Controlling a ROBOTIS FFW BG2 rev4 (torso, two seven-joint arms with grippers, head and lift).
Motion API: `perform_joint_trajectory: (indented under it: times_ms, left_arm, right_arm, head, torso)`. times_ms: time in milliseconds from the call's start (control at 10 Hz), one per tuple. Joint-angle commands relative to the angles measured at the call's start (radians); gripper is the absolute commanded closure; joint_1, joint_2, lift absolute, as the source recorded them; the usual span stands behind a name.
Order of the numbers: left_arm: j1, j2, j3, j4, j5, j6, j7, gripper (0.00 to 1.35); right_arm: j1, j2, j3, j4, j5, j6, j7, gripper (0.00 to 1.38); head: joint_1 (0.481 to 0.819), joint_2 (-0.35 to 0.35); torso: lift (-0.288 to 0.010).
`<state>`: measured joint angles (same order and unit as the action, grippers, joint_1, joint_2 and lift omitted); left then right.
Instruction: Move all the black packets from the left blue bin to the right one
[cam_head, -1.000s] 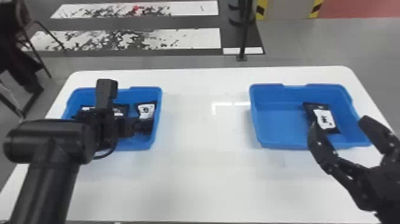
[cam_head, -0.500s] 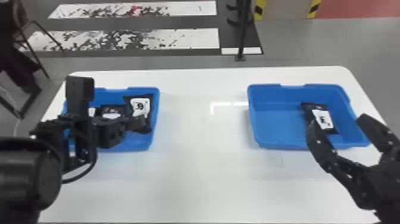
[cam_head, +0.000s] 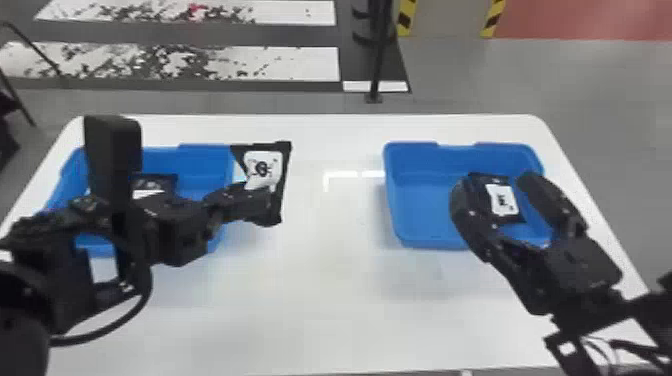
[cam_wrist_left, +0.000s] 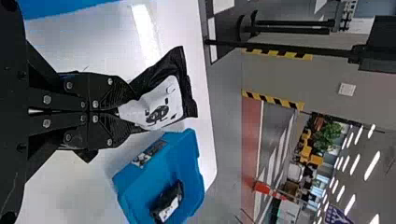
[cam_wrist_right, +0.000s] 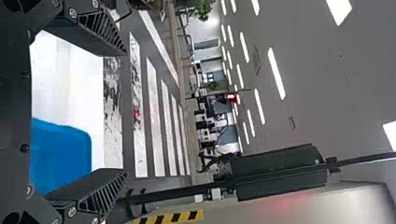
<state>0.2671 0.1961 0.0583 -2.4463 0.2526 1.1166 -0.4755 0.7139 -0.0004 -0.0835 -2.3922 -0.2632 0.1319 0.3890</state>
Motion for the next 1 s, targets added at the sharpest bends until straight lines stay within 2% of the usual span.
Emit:
perform_joint_trajectory:
  times_ms: [0, 200, 300, 500, 900]
  left_arm:
    - [-0.012, -0.001, -0.056, 0.01, 0.013, -0.029, -0.009, 1.2]
    - [-0.039, -0.001, -0.126, 0.025, 0.025, -0.047, -0.026, 1.2]
    - [-0.051, -0.001, -0.162, 0.03, 0.029, -0.047, -0.038, 1.2]
    - [-0.063, -0.001, -0.202, 0.032, 0.035, -0.047, -0.054, 1.2]
    - [-0.071, -0.001, -0.224, 0.032, 0.046, -0.047, -0.061, 1.2]
  right_arm:
    - [-0.061, -0.015, 0.044, -0.012, -0.084, 0.163, 0.036, 0.14]
    - [-0.135, -0.044, 0.101, 0.025, -0.191, 0.276, 0.067, 0.14]
    - [-0.177, -0.05, 0.121, 0.062, -0.215, 0.28, 0.071, 0.14]
    - [-0.233, -0.067, 0.131, 0.116, -0.233, 0.28, 0.071, 0.14]
    - [-0.294, -0.089, 0.137, 0.187, -0.257, 0.285, 0.071, 0.14]
  head:
    - [0.695, -0.06]
    - [0.695, -0.042]
    - [0.695, -0.034]
    - [0.695, -0.041]
    - [0.695, -0.074]
  torso:
    - [-0.14]
    - [-0.14]
    - [-0.14]
    - [-0.14]
    - [-0.14]
